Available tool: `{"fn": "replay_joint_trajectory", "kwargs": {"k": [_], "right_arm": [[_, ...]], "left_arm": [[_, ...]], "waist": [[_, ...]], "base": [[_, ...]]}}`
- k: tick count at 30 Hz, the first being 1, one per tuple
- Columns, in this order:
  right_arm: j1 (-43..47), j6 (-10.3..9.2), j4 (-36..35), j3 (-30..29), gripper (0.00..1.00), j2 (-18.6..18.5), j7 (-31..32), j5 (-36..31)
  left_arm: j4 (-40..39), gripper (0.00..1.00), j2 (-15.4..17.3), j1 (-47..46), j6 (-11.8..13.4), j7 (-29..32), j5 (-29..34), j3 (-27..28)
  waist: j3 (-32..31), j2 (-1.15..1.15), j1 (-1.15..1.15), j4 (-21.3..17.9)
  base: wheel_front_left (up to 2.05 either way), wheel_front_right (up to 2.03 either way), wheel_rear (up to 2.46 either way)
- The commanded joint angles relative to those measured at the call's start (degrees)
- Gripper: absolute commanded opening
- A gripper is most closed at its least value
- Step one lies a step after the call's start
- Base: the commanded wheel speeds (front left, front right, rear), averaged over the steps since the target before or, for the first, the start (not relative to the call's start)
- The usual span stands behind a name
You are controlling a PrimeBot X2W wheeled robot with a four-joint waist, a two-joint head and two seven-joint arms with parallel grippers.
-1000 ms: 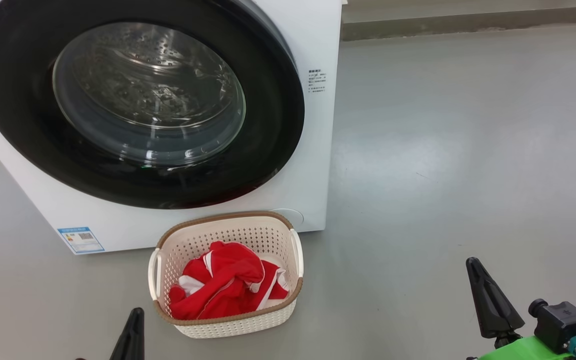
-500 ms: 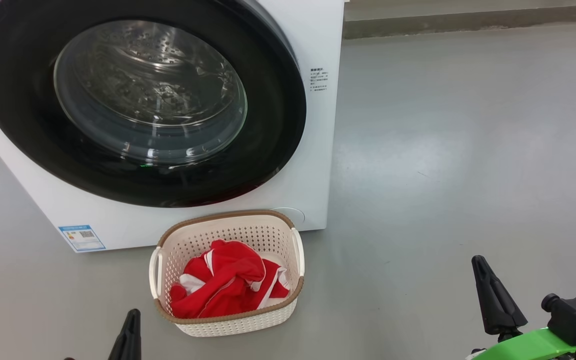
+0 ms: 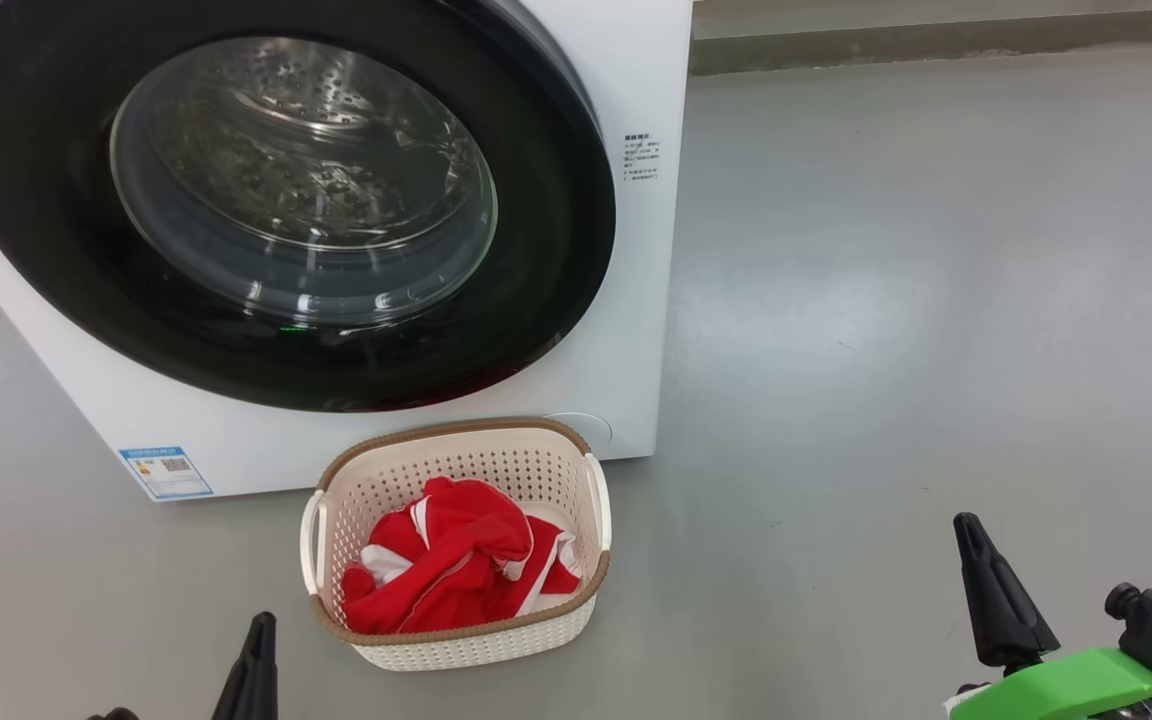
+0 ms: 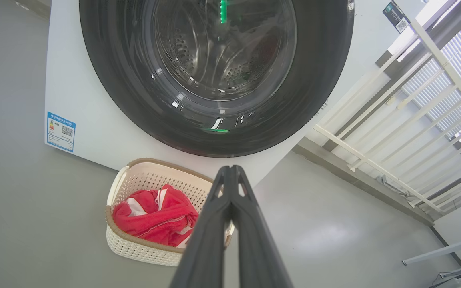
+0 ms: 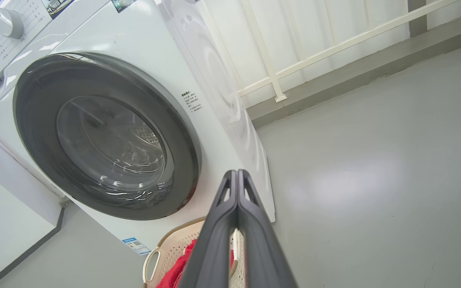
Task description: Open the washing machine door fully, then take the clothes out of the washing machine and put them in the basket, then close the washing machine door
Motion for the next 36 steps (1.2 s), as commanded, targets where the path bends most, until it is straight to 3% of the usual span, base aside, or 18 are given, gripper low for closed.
{"fn": "replay_joint_trajectory", "kwargs": {"k": [1, 36], "right_arm": [[-3.2, -0.07, -1.12, -0.08, 0.0, -0.79, 0.25, 2.01], [-5.97, -0.13, 1.11, -1.4, 0.0, -1.01, 5.87, 24.71]], "left_arm": [[-1.02, 0.0, 0.54, -2.72, -0.3, 0.44, -1.88, 1.14], [0.98, 0.0, 0.77, -5.94, -0.55, 6.06, -23.22, 2.55]], "waist": [[0.02, 0.0, 0.0, 0.02], [0.42, 0.0, -0.01, 0.59]], "base": [[0.0, 0.0, 0.0], [0.0, 0.0, 0.0]]}}
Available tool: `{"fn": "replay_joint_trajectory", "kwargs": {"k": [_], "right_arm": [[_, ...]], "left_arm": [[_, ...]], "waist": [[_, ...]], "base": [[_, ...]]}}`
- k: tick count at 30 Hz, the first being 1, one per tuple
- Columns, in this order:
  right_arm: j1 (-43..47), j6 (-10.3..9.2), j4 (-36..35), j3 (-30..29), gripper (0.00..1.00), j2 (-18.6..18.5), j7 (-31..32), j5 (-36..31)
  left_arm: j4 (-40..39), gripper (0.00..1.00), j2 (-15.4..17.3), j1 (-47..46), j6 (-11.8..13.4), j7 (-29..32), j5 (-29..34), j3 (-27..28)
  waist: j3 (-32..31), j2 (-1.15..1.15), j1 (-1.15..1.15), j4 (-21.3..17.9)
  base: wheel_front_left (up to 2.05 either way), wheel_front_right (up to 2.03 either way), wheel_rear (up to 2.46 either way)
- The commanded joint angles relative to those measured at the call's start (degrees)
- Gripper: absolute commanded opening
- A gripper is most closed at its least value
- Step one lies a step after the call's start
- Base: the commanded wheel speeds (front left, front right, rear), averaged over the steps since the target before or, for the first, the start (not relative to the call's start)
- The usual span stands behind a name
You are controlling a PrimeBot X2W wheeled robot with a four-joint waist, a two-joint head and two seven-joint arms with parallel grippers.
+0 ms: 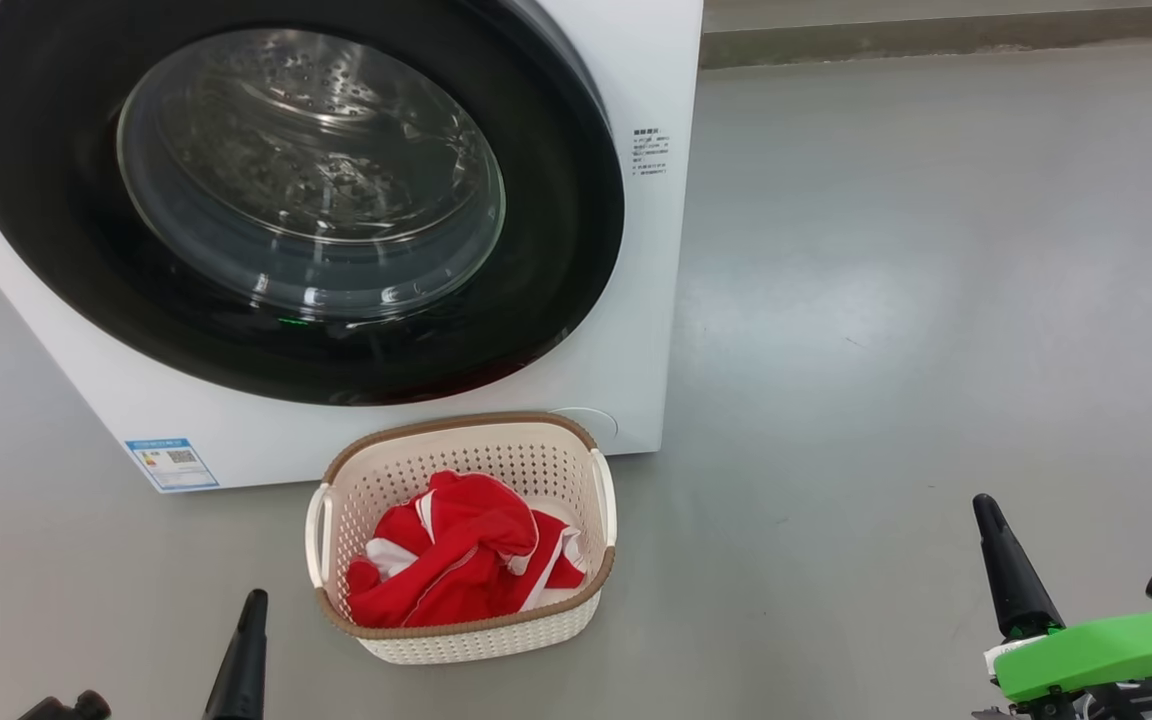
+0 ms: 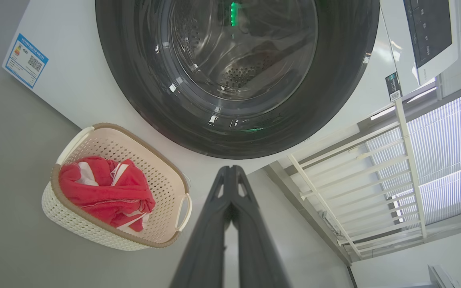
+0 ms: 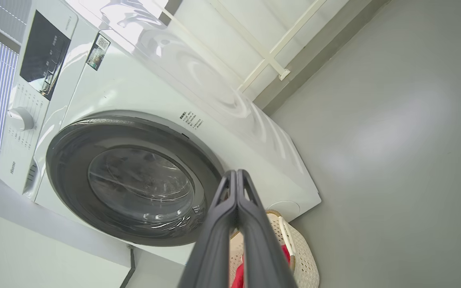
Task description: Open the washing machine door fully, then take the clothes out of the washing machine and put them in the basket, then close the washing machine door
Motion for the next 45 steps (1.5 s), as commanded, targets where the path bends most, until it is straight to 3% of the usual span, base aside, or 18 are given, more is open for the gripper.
{"fn": "replay_joint_trajectory", "kwargs": {"k": [1, 45], "right_arm": [[-2.8, 0.03, -1.14, 0.35, 0.0, -0.87, 0.38, 2.25], [-6.42, -0.05, 1.77, -1.87, 0.0, -0.8, 8.06, 31.16]], "left_arm": [[-0.96, 0.0, 0.73, -2.5, -0.53, 0.6, -2.17, 1.42], [1.61, 0.0, 1.02, -6.66, -0.85, 7.84, -29.77, 3.21]], "waist": [[0.02, 0.0, 0.0, 0.03], [0.54, 0.0, 0.0, 0.76]], "base": [[0.0, 0.0, 0.0], [0.0, 0.0, 0.0]]}}
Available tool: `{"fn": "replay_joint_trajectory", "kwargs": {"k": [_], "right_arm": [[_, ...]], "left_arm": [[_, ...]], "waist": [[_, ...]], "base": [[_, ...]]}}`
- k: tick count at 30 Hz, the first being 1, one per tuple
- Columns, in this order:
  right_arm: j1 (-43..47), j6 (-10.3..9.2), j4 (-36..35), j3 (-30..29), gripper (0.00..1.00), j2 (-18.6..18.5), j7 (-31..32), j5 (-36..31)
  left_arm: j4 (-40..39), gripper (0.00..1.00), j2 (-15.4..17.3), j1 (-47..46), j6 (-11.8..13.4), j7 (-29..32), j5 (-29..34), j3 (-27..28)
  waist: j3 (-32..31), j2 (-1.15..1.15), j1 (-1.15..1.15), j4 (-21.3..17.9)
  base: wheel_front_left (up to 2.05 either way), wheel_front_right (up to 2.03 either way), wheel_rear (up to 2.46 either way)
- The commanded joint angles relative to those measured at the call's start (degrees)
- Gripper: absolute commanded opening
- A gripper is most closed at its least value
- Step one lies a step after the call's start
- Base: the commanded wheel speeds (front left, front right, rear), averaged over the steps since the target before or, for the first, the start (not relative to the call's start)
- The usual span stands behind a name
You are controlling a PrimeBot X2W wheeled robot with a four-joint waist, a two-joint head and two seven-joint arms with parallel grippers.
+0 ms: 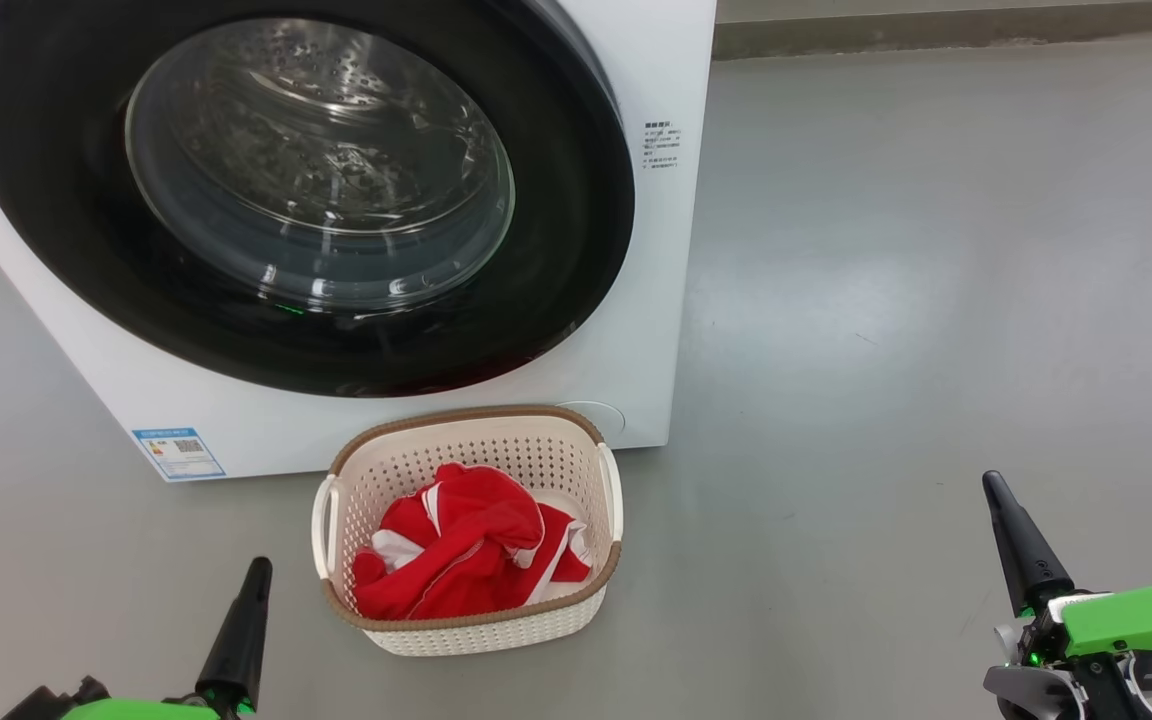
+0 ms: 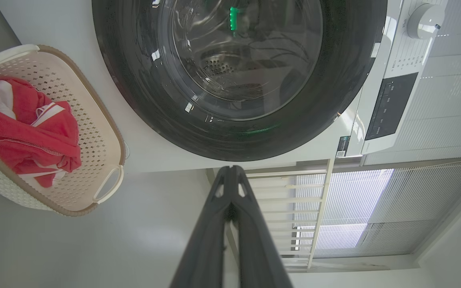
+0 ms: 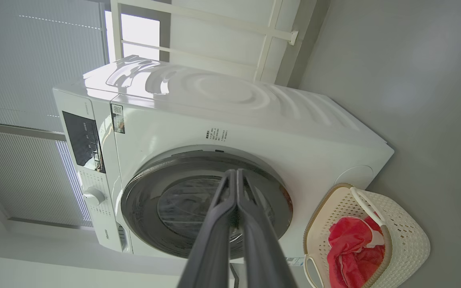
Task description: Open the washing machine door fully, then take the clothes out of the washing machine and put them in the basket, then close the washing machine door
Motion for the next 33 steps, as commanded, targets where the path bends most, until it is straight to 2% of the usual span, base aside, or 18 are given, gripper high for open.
{"fn": "replay_joint_trajectory", "kwargs": {"k": [1, 4, 33], "right_arm": [[-2.9, -0.04, -1.18, 0.6, 0.0, -0.79, 0.64, 1.77], [-3.15, -0.04, -0.98, 0.43, 0.0, -0.77, 1.18, 3.76], [-3.19, -0.04, -0.95, -0.02, 0.0, -0.46, 1.55, 3.4]], "left_arm": [[-1.11, 0.0, 0.97, -2.81, -0.41, 0.54, -1.86, 2.11], [-0.93, 0.0, 0.99, -3.1, -0.43, 1.03, -3.76, 2.23], [-0.93, 0.0, 0.99, -3.1, -0.43, 1.03, -3.79, 2.22]], "waist": [[0.01, 0.0, 0.0, 0.02], [0.05, 0.0, 0.0, 0.07], [0.05, 0.0, 0.0, 0.07]], "base": [[0.0, 0.0, 0.0], [0.0, 0.0, 0.0], [0.0, 0.0, 0.0]]}}
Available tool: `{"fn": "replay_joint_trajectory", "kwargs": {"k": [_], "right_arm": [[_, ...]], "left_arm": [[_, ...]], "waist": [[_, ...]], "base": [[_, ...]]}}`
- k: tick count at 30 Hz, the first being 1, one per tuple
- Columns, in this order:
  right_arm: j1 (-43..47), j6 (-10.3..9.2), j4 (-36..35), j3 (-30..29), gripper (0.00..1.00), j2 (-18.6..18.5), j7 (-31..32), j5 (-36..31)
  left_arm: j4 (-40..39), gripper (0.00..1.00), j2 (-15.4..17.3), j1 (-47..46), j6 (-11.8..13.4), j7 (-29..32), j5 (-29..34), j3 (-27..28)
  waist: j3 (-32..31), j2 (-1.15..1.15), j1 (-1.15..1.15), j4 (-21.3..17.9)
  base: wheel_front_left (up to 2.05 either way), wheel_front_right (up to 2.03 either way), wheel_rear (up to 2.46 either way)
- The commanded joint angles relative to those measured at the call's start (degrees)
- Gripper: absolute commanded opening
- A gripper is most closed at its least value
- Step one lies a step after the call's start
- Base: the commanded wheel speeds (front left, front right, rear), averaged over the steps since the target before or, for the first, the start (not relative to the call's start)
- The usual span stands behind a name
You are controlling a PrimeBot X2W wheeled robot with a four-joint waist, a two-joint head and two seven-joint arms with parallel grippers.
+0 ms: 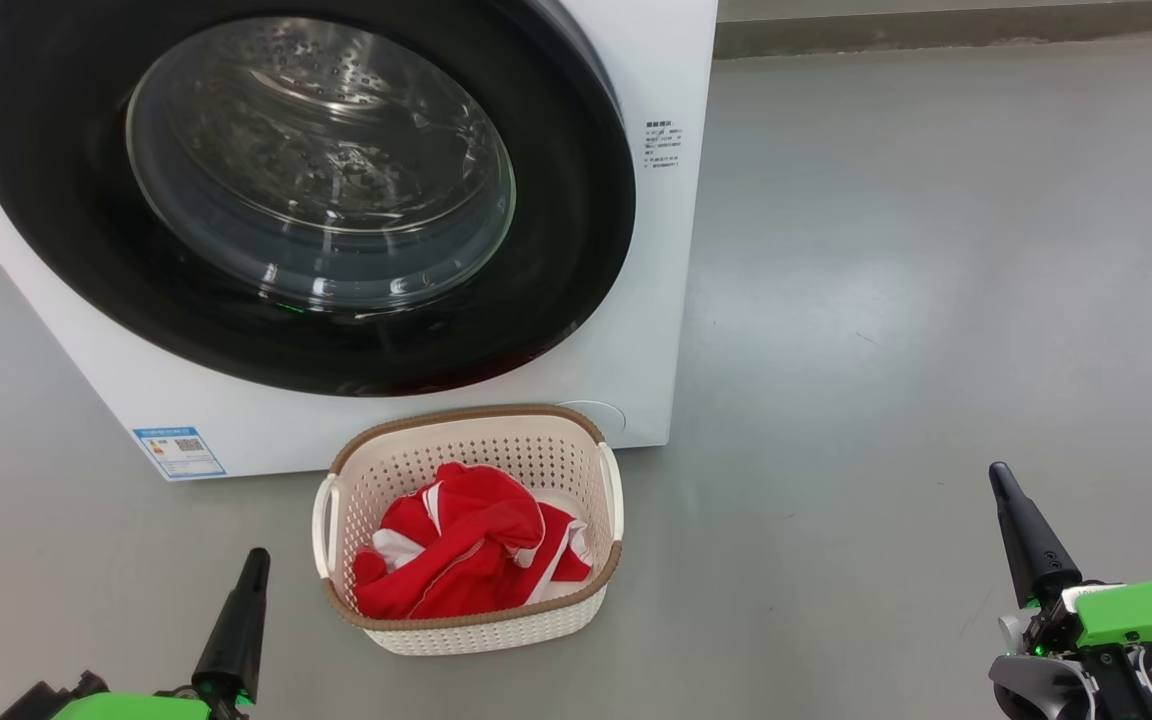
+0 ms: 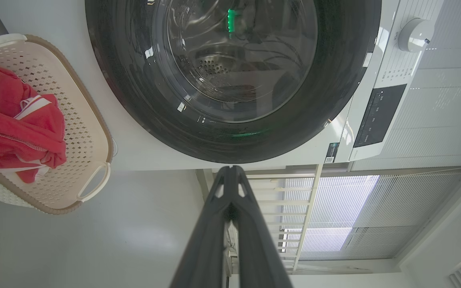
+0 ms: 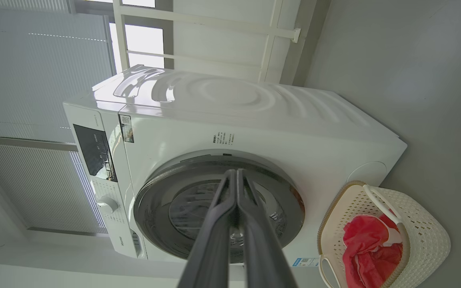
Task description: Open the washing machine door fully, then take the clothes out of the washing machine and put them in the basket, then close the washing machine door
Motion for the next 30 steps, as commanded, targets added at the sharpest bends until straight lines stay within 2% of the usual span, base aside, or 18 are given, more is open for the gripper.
{"fn": "replay_joint_trajectory", "kwargs": {"k": [1, 30], "right_arm": [[-2.34, -0.03, -1.4, 1.01, 0.0, -0.5, 0.31, 0.0], [-2.37, -0.03, -1.38, 0.69, 0.0, -0.28, 0.57, -0.27]], "left_arm": [[-1.17, 0.0, 0.98, -2.25, -0.41, 0.45, -0.61, 2.01], [-1.17, 0.0, 0.98, -2.25, -0.41, 0.44, -0.62, 2.0]], "waist": [[0.0, 0.0, 0.0, 0.0], [0.0, 0.0, 0.0, 0.0]], "base": [[0.0, 0.0, 0.0], [0.0, 0.0, 0.0]]}}
